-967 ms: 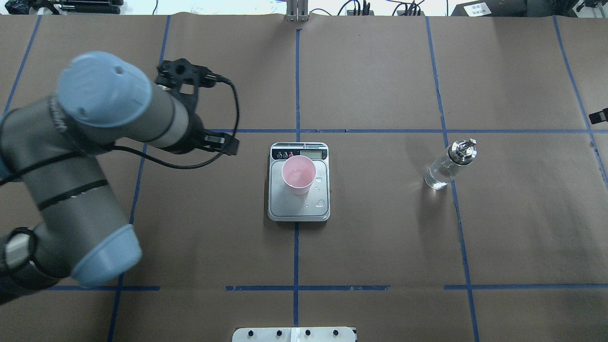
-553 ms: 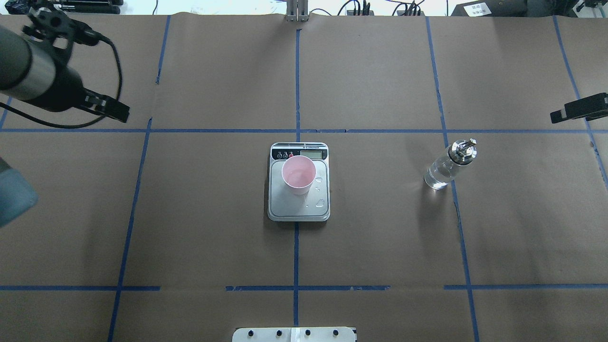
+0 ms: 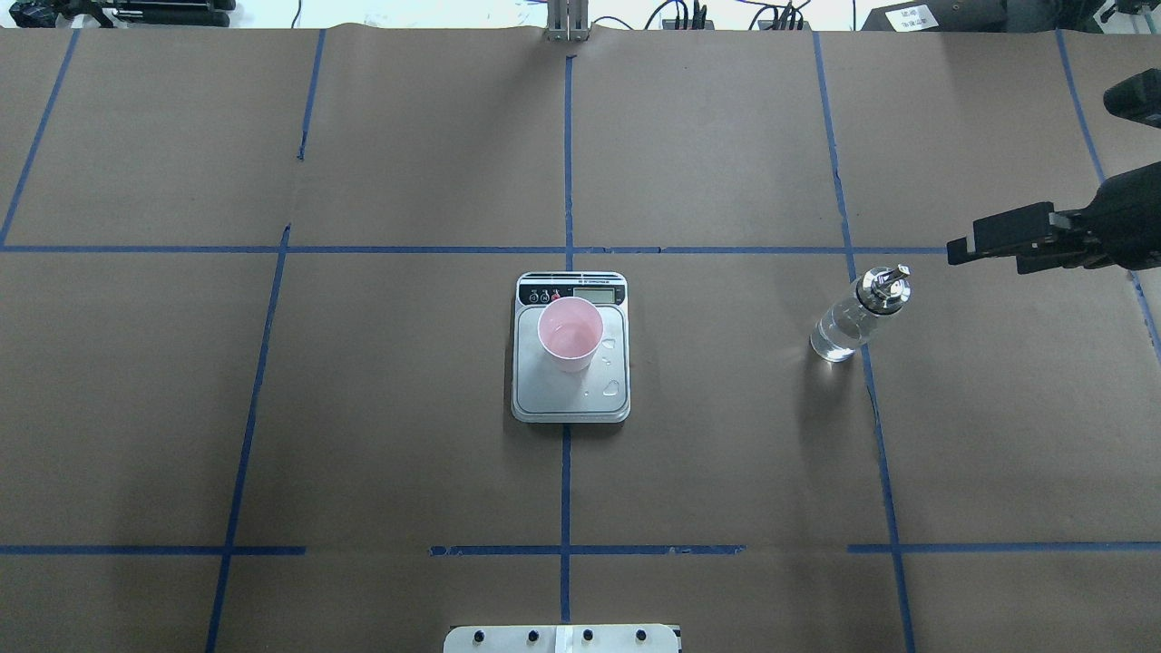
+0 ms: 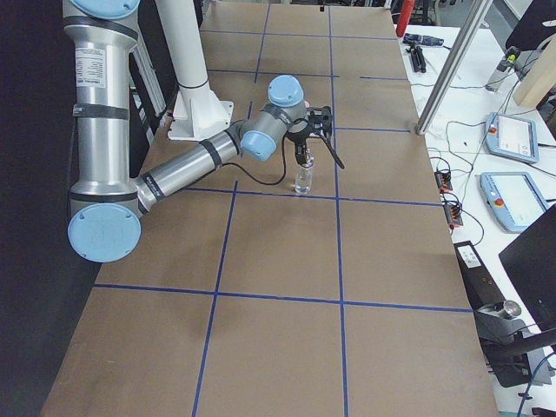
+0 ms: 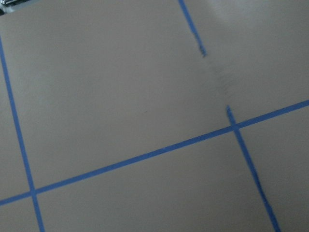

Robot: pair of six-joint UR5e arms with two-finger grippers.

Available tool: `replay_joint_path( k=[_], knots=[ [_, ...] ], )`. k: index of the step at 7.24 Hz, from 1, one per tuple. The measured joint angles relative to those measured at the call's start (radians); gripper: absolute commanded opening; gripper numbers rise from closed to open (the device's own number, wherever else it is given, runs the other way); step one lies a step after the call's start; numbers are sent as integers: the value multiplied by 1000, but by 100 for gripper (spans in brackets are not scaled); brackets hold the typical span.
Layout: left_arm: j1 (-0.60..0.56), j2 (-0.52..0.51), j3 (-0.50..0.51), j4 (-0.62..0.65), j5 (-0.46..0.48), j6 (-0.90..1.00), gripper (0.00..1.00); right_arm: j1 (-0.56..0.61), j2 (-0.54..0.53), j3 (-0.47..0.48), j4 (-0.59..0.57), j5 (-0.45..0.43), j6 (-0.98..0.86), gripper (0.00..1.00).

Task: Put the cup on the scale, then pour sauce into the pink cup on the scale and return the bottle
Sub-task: 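Withdraw the left gripper while the right gripper reaches toward the glass bottle, then lower the right gripper around the glass sauce bottle and close it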

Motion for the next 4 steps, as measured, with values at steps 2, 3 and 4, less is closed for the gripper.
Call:
replay_joint_path(
  k=[2, 3, 4],
  knots=[
    [-131, 29, 142, -3, -40, 233, 100, -161, -2, 152, -156, -210, 87, 100],
    [-147, 53, 161, -2, -41, 254, 100, -285, -4, 195, -199, -381, 152, 100],
    [-155, 85, 160, -2, -42, 246, 100, -402, -7, 213, -214, -540, 207, 100]
  ],
)
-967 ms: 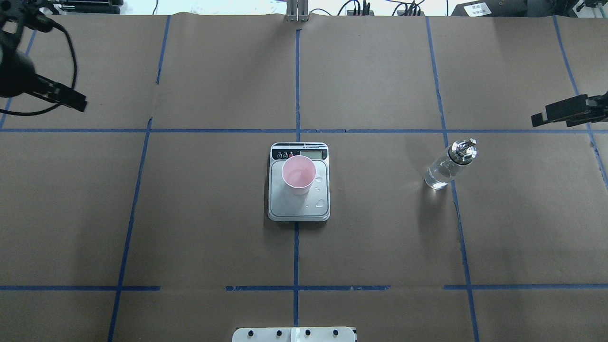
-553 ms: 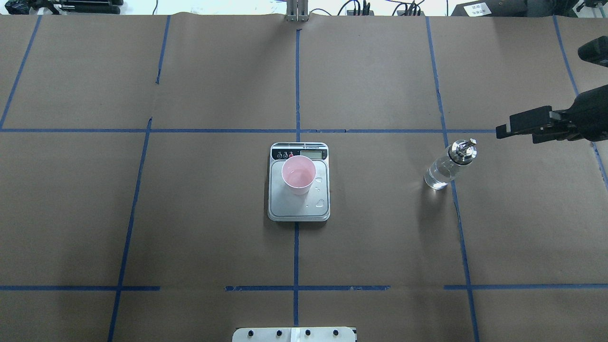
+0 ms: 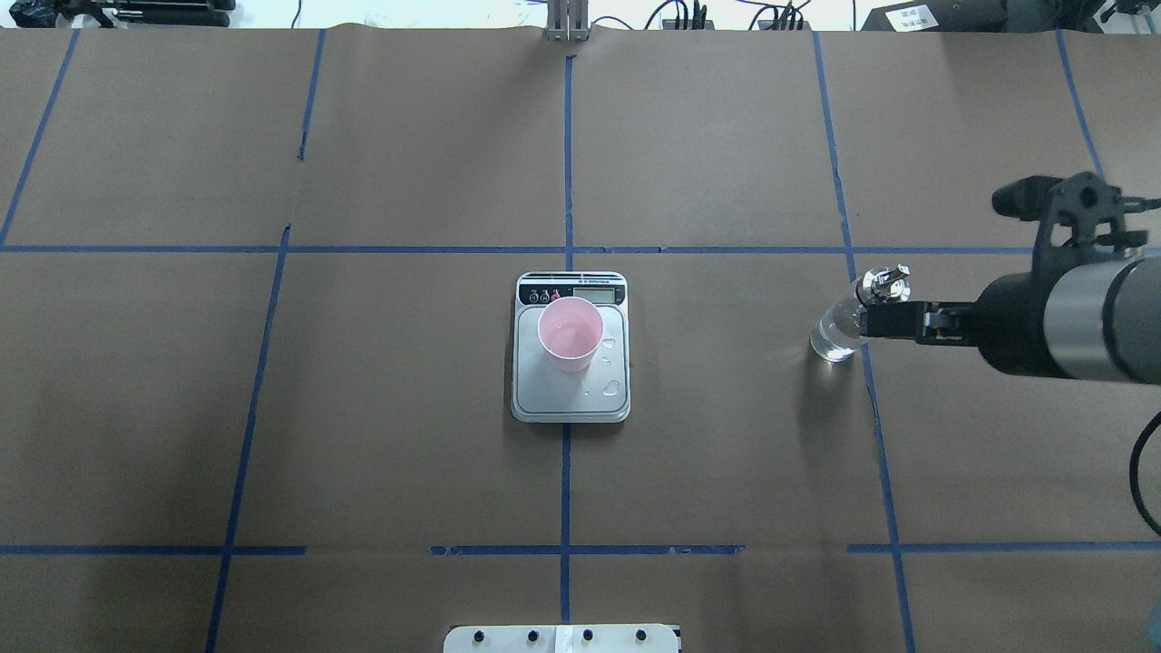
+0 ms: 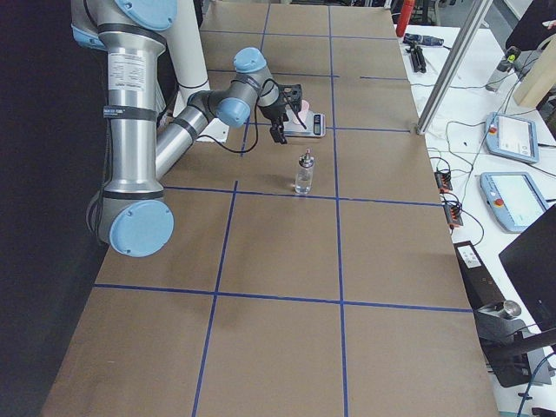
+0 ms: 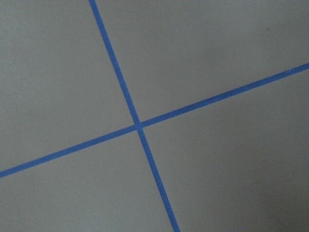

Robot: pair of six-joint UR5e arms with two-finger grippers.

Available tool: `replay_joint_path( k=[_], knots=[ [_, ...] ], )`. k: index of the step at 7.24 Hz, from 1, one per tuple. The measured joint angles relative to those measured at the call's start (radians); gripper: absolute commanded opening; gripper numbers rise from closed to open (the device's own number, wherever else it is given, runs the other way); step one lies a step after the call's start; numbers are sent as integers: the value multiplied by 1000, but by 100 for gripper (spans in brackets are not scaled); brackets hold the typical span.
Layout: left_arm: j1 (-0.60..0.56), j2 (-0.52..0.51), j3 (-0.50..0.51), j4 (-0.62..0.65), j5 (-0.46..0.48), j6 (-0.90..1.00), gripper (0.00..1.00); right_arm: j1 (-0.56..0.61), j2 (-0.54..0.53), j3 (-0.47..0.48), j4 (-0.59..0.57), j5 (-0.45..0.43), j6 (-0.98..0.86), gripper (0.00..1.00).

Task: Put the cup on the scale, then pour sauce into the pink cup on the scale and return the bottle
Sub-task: 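Lower the right gripper around the glass sauce bottle and close it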

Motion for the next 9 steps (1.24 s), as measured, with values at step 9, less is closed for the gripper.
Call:
replay_joint_path(
  k=[9],
  knots=[
    [-4, 64, -48, -4, -5, -23, 100, -396, -150, -427, 613, -790, 113, 100]
  ],
)
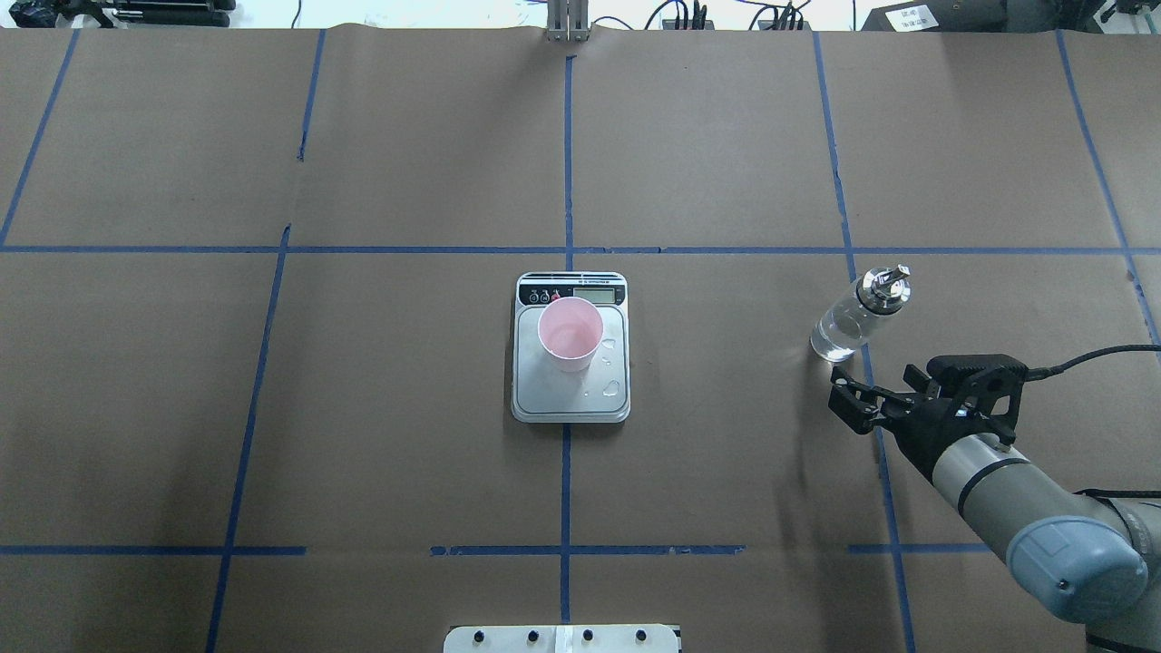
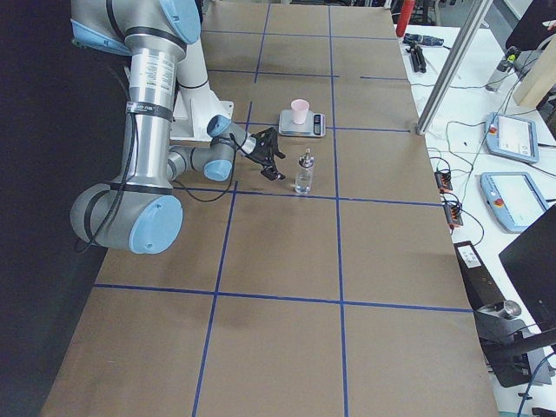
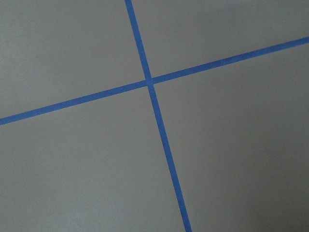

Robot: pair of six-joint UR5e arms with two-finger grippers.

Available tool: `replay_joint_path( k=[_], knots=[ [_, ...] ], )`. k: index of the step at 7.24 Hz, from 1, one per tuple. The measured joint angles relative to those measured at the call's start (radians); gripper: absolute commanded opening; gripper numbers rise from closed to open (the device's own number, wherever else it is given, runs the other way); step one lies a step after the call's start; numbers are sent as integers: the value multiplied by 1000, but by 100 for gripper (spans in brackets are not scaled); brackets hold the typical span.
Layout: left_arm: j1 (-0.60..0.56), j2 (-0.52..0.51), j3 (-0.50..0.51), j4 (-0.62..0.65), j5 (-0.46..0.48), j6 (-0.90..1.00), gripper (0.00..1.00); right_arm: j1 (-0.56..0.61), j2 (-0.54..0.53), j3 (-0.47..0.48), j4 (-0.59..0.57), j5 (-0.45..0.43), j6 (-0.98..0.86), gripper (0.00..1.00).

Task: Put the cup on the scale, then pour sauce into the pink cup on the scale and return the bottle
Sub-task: 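Lower the right gripper around the glass sauce bottle and close it, then lift the bottle with the right gripper and carry it toward the cup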

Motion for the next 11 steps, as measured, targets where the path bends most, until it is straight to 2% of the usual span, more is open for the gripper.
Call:
replay_joint_path(
  k=[4, 11],
  knots=[
    [0, 1, 0, 0, 0, 0, 100, -11, 76, -111, 10, -71, -22, 100],
    [0, 1, 0, 0, 0, 0, 100, 30, 106, -140, 10, -110, -104, 100]
  ],
)
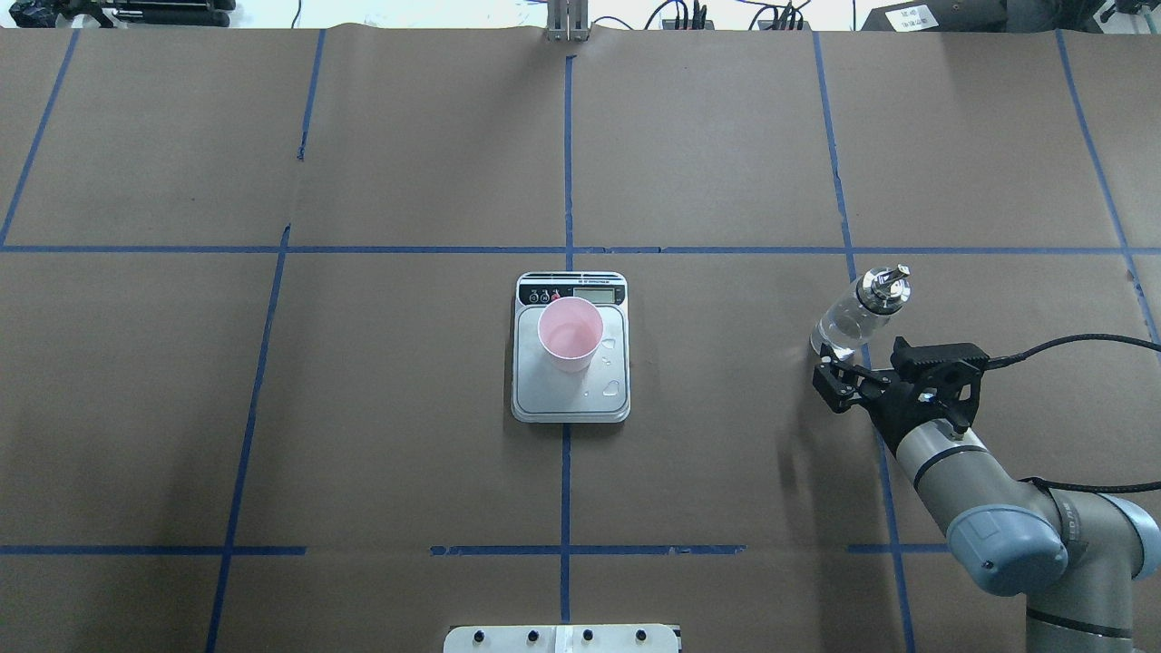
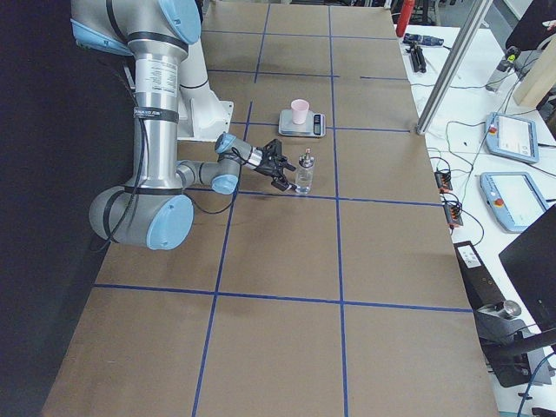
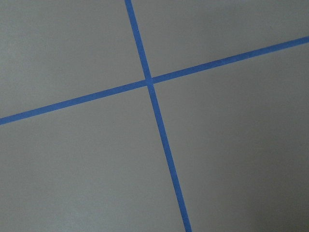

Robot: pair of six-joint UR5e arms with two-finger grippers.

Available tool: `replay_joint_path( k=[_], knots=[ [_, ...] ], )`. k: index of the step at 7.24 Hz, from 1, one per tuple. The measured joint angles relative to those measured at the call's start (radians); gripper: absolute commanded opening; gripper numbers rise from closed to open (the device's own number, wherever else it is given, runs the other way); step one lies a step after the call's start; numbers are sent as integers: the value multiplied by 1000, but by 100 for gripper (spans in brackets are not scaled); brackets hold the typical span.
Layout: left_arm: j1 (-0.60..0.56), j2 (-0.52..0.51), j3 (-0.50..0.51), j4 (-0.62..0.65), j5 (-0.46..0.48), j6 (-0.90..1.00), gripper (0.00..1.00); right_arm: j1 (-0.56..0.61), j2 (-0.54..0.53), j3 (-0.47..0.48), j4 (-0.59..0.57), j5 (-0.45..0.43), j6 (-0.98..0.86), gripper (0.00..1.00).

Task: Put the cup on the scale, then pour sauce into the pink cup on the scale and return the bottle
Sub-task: 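Lift the bottle with the right gripper and carry it toward the cup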

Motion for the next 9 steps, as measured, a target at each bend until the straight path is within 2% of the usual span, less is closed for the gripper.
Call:
replay_joint_path(
  k=[5, 9],
  knots=[
    [0, 0, -1, 0, 0, 0, 100, 49, 30, -7, -2, 2, -35, 100],
    [1, 0, 0, 0, 0, 0, 100, 76, 82, -57, -2, 4, -47, 100]
  ],
)
